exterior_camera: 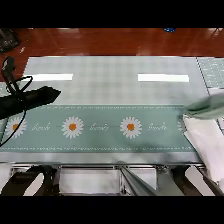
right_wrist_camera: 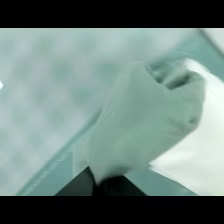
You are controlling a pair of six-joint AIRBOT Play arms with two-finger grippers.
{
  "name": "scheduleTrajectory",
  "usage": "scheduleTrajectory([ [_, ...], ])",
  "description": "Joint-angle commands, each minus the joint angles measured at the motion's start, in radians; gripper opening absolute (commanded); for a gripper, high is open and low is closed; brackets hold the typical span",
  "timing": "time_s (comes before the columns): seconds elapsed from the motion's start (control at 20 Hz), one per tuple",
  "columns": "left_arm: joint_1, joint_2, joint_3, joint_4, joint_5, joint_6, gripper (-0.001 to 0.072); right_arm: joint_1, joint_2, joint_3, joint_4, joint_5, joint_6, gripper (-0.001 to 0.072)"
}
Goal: Fold the shirts.
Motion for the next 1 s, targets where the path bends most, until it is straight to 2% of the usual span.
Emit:
scheduleTrajectory([
  [0.0,0.0,0.001,0.001,0.0,0.015,0.003,0.0033,-0.266,0.112,-0.197,-0.185,0.095,-0.066,0.0023],
  [0.1,0.0,0.0,0.001,0.0,0.015,0.003,0.0033,-0.359,0.17,-0.299,-0.287,0.106,-0.066,0.0023],
  [0.25,-0.01,0.0,0.0,0.0,-0.014,0.006,0.0033,-0.366,0.256,-0.458,-0.53,0.045,-0.046,0.0034],
  [0.35,-0.026,0.0,0.0,0.001,-0.032,0.02,0.0033,-0.366,0.254,-0.555,-0.592,0.044,-0.02,0.0406],
  [0.4,-0.033,-0.002,0.0,0.001,-0.03,0.022,0.0033,-0.362,0.245,-0.584,-0.592,0.023,-0.026,0.0414],
  [0.55,-0.028,-0.024,0.002,0.01,0.031,0.067,0.0033,-0.312,0.222,-0.583,-0.576,-0.151,-0.047,0.0413],
  [0.65,0.025,-0.061,0.053,0.011,0.056,0.067,0.0033,-0.261,0.216,-0.547,-0.479,-0.337,-0.123,0.0368],
  [0.7,0.063,-0.09,0.118,0.011,0.043,0.067,0.0033,-0.22,0.204,-0.504,-0.393,-0.445,-0.159,0.0254],
  [0.75,0.094,-0.12,0.206,0.01,0.022,0.067,0.0033,-0.169,0.177,-0.447,-0.283,-0.531,-0.212,0.0107],
  [0.8,0.113,-0.148,0.303,0.01,-0.002,0.067,0.0032,-0.098,0.131,-0.374,-0.138,-0.595,-0.287,0.0024],
  [0.9,0.102,-0.213,0.521,0.01,-0.034,0.066,0.0032,0.095,0.008,-0.208,0.124,-0.637,-0.369,0.0024],
  [0.95,0.077,-0.248,0.626,0.01,-0.049,0.066,0.0032,0.213,-0.055,-0.127,0.19,-0.633,-0.384,0.0024],
])
